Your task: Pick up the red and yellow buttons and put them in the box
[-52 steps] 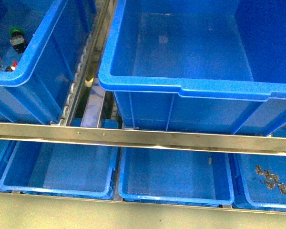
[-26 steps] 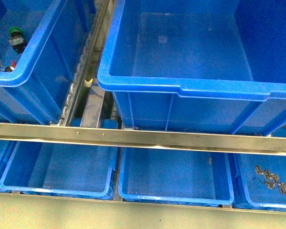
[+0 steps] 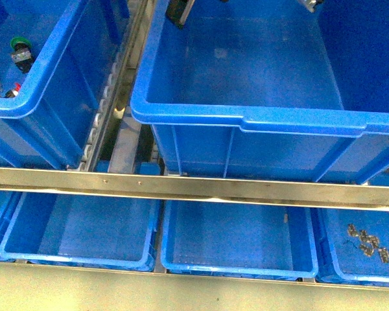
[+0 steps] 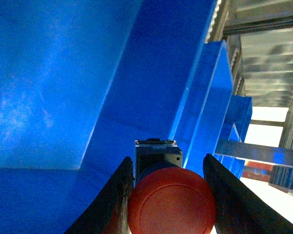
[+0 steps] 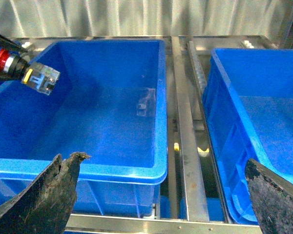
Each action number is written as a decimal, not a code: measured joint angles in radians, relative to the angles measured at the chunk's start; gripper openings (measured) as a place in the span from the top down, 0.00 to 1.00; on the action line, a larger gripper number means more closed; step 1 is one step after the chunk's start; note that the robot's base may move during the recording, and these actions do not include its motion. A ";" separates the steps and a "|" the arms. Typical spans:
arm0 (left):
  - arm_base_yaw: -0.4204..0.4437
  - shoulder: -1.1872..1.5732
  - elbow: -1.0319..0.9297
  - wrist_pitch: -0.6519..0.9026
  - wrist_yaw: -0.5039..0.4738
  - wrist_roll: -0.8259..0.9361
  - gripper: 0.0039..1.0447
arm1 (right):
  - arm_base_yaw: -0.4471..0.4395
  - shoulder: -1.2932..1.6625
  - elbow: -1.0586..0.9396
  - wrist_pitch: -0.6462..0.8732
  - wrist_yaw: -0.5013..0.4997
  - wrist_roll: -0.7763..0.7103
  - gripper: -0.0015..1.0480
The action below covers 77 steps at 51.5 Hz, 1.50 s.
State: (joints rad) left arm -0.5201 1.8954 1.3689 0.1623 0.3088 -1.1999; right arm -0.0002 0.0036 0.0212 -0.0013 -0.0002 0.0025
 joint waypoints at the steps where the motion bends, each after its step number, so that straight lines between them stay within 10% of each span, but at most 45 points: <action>1: -0.005 0.004 0.007 -0.001 -0.004 -0.002 0.67 | 0.000 0.000 0.000 0.000 0.000 0.000 0.06; 17: -0.013 0.018 0.081 -0.030 -0.038 -0.010 0.67 | 0.092 0.214 0.110 -0.202 0.096 0.036 0.06; 28: -0.043 0.021 0.087 -0.050 -0.051 -0.006 0.67 | 0.389 0.960 0.336 0.338 -0.034 -0.231 0.06; 49: -0.043 0.019 0.021 -0.037 -0.067 -0.007 0.67 | 0.367 1.318 0.504 0.557 -0.068 -0.628 0.06; 77: -0.042 -0.004 0.019 -0.022 -0.054 -0.036 0.67 | 0.372 1.574 0.691 0.715 -0.014 -0.786 0.06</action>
State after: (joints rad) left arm -0.5617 1.8912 1.3884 0.1402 0.2550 -1.2358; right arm 0.3721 1.5772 0.7124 0.7139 -0.0147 -0.7834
